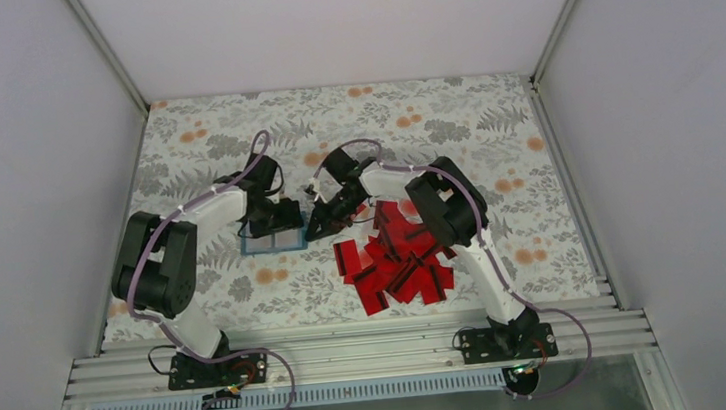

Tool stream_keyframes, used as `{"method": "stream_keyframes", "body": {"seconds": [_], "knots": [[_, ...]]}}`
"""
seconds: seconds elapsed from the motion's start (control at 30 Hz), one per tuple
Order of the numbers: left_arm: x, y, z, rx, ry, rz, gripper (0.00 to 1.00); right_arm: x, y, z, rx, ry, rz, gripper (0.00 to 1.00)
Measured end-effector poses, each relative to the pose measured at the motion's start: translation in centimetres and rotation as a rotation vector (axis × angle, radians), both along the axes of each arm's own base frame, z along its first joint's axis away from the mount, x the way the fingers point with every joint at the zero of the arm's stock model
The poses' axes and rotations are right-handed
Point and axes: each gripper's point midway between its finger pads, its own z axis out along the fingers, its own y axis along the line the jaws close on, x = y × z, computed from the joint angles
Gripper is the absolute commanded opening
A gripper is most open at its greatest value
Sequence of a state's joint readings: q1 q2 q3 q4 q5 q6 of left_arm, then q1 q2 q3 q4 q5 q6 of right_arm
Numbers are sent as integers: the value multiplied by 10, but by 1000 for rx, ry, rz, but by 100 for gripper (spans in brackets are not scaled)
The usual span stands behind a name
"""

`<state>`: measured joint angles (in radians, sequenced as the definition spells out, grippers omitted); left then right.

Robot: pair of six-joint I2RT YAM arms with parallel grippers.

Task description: Put the credit cards into the card holder

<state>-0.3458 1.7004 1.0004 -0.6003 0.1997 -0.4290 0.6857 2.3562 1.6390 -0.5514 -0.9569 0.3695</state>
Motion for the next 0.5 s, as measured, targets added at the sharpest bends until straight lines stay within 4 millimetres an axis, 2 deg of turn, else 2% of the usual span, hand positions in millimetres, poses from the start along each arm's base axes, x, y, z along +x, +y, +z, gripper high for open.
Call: {"method": "stream_keyframes", "body": {"seconds": [0.17, 0.3, 0.4, 0.5], "knots": [[1, -2, 7, -30, -8, 1, 79, 3, -3, 0, -21, -6, -6, 8], [3, 4, 28, -64, -43, 22, 81, 10, -11, 1, -32, -30, -17, 12], [9, 21, 47, -83, -84, 70, 81, 13, -18, 11, -21, -52, -17, 19], [15, 49, 59, -81, -116, 130, 80, 11, -22, 31, 24, -70, 0, 24]]}}
